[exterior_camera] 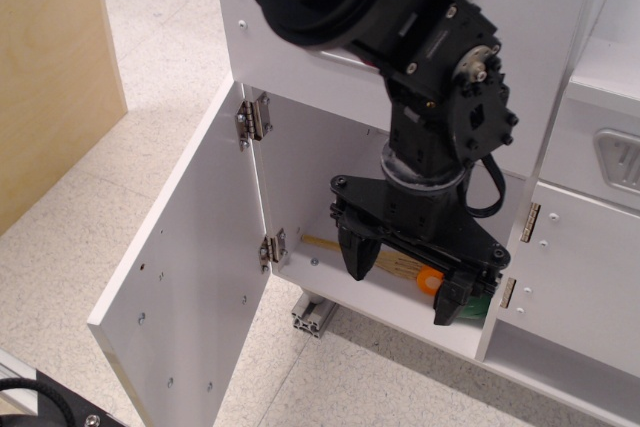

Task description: Close low fridge

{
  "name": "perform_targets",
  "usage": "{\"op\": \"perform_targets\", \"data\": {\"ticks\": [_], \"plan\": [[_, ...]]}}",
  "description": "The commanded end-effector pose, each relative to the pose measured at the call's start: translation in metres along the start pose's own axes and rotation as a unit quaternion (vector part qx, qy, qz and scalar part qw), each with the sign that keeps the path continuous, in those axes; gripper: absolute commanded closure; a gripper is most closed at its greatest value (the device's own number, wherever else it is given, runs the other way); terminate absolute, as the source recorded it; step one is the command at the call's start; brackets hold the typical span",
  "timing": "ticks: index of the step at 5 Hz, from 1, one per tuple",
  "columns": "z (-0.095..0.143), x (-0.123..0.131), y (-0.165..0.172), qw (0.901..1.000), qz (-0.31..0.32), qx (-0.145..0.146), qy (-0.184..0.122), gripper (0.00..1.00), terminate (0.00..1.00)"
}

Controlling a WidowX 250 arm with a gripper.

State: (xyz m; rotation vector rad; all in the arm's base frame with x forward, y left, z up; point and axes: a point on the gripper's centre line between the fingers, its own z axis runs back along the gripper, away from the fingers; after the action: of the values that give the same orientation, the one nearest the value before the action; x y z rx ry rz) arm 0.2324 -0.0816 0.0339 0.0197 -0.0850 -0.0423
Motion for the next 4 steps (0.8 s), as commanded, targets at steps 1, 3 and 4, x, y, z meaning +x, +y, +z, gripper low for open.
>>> {"op": "perform_targets", "data": {"ticks": [1,3,4], "plan": [[0.0,0.0,0.0,1.0,0.0,0.0,0.0,0.0,0.0],[0.001,0.001,0.074,0.9982,0.034,0.036,-0.035,0.0,0.0],[0.007,0.0,0.121,0.9952,0.053,0.061,-0.056,0.0,0.0]]}}
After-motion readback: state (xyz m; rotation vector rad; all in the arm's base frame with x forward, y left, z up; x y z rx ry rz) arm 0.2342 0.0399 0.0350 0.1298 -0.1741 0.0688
